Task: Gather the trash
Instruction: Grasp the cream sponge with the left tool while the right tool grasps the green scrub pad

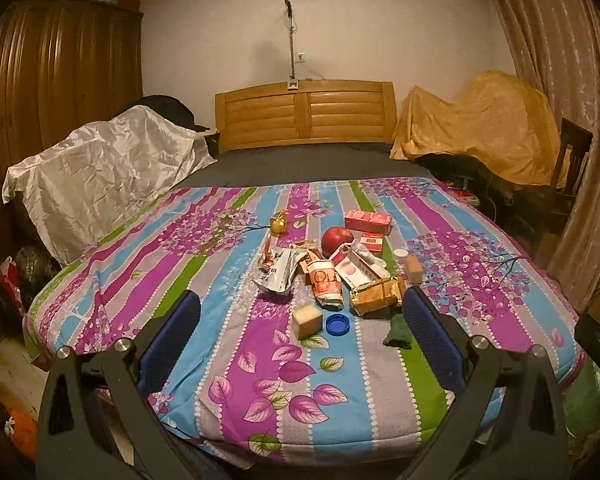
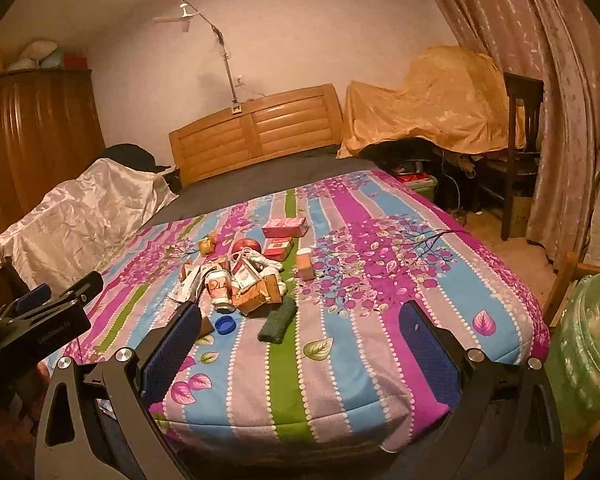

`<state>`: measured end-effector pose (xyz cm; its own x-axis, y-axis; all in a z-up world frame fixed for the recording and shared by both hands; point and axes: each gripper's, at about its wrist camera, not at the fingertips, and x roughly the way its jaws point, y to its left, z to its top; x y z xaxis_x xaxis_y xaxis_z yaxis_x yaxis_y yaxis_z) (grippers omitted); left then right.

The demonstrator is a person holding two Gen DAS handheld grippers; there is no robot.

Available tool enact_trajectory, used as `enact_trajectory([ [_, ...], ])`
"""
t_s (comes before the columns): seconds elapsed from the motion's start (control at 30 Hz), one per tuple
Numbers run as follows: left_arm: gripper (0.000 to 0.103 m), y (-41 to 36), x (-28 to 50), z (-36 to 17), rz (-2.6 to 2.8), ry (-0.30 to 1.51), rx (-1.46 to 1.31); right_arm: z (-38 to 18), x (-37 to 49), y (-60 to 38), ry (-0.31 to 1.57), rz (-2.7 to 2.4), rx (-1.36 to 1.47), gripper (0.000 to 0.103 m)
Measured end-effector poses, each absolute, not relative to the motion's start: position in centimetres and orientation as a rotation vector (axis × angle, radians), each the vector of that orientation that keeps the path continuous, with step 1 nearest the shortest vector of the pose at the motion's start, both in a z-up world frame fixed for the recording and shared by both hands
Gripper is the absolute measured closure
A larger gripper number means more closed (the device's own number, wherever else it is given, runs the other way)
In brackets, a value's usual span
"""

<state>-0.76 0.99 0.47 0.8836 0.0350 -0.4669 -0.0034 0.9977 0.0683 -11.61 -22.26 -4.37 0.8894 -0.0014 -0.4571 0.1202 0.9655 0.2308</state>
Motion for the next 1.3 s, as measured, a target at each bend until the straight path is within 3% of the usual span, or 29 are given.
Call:
enact_trajectory([
  [0.43,0.005,1.1,0.7,-1.2,0.007,0.58,0.062,-5.5,-8.7,-20.9,0.546,-0.018,0.18,0.004],
  [0.6,0.006,4.7,3.7,-3.3,0.025,0.688,-0.052,-6.2,-6.2,-22.0,0.553,-0.048,0.161,0.004],
  [0.9,0.006,7.4,7.7,-7.1,-0.019,0.741,0.032,-10.0,1.0,-22.9,0.66,-0.01,0.153,0.006],
  [1.3,0.025,7.2,16.4,-14.6,-0.346,0.858,0.086,-19.0,12.7,-17.9,0.882,0.146,0.176,0.022],
])
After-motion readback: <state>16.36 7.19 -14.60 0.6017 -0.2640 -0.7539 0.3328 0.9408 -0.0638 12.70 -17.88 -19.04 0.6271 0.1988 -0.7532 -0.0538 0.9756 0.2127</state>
